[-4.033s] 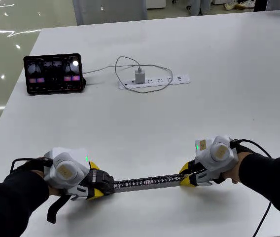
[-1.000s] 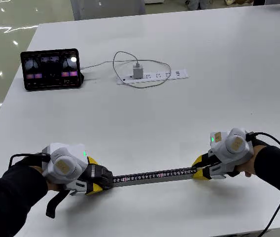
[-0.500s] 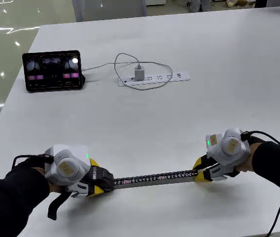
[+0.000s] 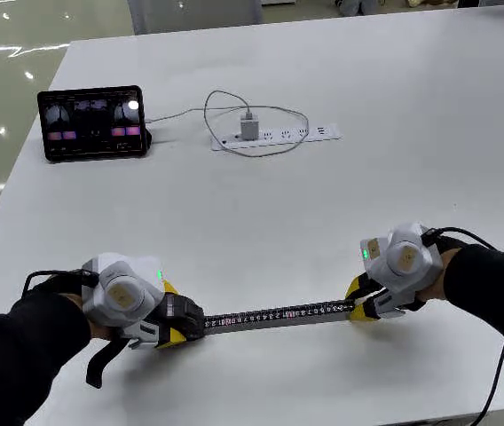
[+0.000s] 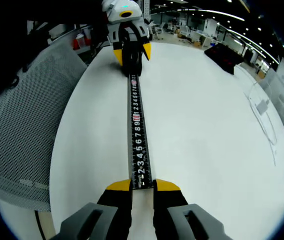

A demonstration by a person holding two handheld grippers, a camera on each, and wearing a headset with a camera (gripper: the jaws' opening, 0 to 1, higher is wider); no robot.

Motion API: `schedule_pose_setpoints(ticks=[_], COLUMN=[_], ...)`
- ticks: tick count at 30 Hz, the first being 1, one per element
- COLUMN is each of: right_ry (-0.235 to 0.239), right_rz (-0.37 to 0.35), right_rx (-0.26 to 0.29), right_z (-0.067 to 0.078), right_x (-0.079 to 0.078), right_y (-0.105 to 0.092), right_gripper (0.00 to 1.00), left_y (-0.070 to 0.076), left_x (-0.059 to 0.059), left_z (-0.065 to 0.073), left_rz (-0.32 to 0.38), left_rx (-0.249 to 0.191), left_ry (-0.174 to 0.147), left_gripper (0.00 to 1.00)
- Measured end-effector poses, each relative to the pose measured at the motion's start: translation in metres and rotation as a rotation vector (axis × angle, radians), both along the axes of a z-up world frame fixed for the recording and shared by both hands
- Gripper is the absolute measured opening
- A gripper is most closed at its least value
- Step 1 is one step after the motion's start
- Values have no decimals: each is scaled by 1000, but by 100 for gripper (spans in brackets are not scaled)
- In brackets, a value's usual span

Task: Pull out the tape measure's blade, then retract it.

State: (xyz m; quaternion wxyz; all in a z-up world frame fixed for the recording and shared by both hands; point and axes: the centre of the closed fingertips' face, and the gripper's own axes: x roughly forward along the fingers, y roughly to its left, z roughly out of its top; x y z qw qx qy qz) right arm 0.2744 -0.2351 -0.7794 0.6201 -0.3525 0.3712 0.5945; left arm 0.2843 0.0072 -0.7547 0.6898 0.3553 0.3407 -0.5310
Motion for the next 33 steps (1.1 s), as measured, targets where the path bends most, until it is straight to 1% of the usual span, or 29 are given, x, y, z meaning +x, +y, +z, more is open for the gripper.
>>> schedule_pose_setpoints(ticks=[6,9,12,14,15,18,19,21,26,28,30,31,33], right_ry=[-5,-5,-21,-12,-14,-10,-11,-12,-32,-32,-33,-36,-42], right_rz=[29,43,58,31,35,38,46,47,62,70,79,84,92], right_rx=[-37,-45,-44,-39,-39,-42,-44,-47,-51,-55,-61,-62,-68], right_z=[0,-1,-1,-1,-1,-1,-1,0,0,0,0,0,0], right_x=[0,0,-2,-1,-1,0,0,0,1,0,-2,-2,-3], right_y=[0,0,-1,0,0,0,0,0,0,0,0,0,-1], right_gripper=[12,12,12,12,12,12,12,13,15,15,17,18,19], left_y=[0,0,1,2,2,2,3,3,5,6,8,8,10], left_x=[0,0,-2,-3,-3,-1,-2,-2,-1,-1,0,0,1], left_z=[0,0,0,0,0,-2,-2,-2,-1,0,1,1,2], left_rz=[-2,-3,-29,-48,-53,-56,-64,-60,-57,-56,-44,-42,-46], left_rx=[7,13,32,45,49,61,75,75,91,93,94,92,94], left_ry=[-2,-5,-12,-15,-15,-13,-12,-11,-5,-6,-6,-3,-1], left_gripper=[35,35,35,35,35,35,35,35,35,39,46,48,48])
